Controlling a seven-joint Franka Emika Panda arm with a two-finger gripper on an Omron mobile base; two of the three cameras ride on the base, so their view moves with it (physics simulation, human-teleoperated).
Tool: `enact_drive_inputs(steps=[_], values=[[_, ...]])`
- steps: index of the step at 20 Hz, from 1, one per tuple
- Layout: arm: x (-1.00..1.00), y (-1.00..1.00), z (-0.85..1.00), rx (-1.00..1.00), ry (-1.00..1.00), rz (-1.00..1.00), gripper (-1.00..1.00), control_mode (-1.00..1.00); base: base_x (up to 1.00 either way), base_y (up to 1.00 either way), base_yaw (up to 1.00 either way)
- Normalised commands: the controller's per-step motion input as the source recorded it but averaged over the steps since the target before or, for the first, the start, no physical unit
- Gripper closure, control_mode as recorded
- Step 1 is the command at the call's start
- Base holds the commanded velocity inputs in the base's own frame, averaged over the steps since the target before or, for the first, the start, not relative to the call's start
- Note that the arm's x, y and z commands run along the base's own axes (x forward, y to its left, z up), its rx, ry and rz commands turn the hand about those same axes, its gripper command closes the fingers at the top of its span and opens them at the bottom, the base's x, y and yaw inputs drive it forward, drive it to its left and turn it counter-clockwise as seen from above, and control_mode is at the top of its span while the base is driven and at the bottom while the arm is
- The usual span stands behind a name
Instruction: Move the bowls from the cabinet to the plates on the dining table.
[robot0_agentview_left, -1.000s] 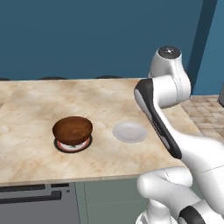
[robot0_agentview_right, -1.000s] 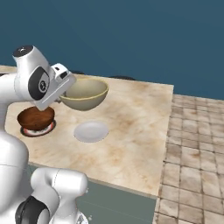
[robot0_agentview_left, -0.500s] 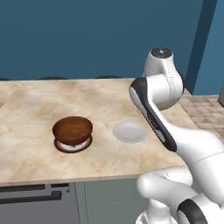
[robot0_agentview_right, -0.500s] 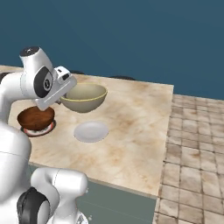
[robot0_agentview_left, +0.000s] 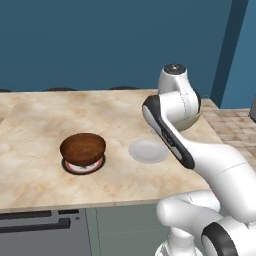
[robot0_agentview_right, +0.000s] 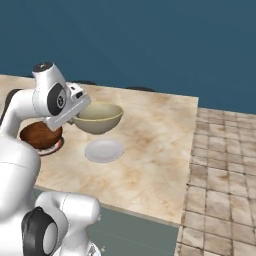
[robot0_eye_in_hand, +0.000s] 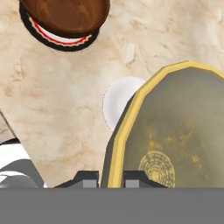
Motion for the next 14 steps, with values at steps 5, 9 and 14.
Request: enact_drive_inputs(steps=[5, 9, 14], values=[[0.17, 0.04, -0.43, 0.00, 0.00, 0.00, 1.00, -1.00, 0.00, 0.00, 0.00], [0.15, 0.04, -0.40, 0.00, 0.01, 0.01, 1.00, -1.00, 0.00, 0.00, 0.00], [0.22, 0.03, -0.30, 0.00, 0.01, 0.01, 1.00, -1.00, 0.00, 0.00, 0.00]])
